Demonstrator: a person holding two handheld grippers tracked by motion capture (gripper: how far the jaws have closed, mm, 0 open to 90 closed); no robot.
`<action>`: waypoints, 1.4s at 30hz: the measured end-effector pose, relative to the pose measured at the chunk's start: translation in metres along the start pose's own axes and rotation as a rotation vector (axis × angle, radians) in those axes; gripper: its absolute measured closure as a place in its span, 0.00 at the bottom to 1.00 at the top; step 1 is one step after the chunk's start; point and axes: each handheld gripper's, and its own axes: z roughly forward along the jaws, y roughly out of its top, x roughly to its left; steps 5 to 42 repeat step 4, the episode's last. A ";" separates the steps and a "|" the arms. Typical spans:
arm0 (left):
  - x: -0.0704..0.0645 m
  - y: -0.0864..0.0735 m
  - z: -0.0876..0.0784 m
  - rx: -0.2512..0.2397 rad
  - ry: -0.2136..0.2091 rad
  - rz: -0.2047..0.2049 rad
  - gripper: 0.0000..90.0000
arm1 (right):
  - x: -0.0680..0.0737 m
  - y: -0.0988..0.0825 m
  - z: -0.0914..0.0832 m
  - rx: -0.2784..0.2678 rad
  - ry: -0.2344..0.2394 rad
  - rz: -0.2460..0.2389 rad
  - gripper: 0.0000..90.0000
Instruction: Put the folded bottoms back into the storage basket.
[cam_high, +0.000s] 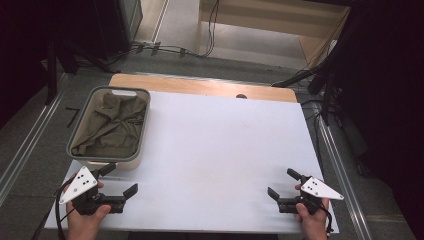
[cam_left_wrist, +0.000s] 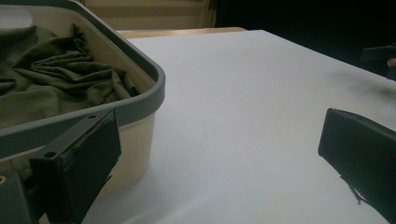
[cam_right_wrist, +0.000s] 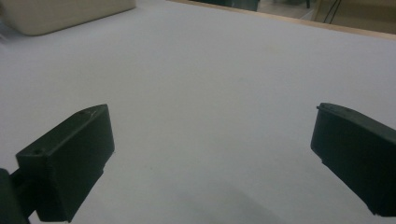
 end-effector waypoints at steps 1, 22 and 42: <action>0.000 0.000 0.001 0.005 0.001 0.006 0.00 | 0.000 0.000 0.000 -0.001 0.000 0.000 0.00; -0.002 0.000 0.002 0.009 -0.005 0.004 0.00 | 0.000 0.000 0.000 -0.001 0.001 -0.003 0.00; -0.002 0.000 0.002 0.009 -0.005 0.004 0.00 | 0.000 0.000 0.000 -0.001 0.001 -0.003 0.00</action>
